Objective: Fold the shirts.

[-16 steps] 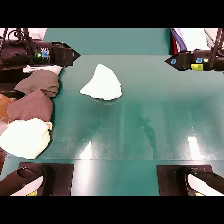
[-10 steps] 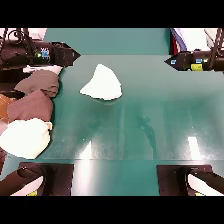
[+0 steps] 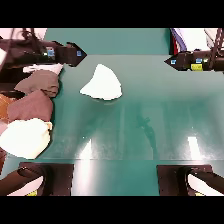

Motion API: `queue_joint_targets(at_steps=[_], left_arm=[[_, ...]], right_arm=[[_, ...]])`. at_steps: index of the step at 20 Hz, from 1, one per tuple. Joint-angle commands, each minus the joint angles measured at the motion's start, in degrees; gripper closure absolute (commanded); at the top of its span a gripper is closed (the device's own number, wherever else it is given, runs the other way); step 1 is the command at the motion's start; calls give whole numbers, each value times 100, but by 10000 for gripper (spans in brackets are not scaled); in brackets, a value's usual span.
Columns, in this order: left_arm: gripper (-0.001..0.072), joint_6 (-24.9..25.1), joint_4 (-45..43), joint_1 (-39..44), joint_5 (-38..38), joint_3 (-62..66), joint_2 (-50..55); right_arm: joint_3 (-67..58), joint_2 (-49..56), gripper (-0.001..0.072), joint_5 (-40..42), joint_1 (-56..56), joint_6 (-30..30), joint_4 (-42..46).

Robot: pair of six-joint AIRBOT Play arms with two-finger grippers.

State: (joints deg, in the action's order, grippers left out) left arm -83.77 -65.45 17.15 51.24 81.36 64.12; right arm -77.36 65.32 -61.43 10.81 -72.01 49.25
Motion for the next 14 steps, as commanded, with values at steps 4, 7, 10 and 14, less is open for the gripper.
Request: queue_joint_targets(at_steps=[4, 7, 10, 14], left_arm=[[156, -26, -212, -13, -149, -57, 1808], [155, -24, -184, -17, -282, -52, 2723], [156, -20, -90, -15, -293, -52, 3261], [234, -22, -35, -17, -382, 72, 3344]], right_arm=[[2, 4, 698, -81, 7, -2, -20], [2, 4, 697, -175, 7, -2, -20], [2, 4, 698, -177, 7, -2, -20], [2, 2, 698, -173, 7, -2, -22]])
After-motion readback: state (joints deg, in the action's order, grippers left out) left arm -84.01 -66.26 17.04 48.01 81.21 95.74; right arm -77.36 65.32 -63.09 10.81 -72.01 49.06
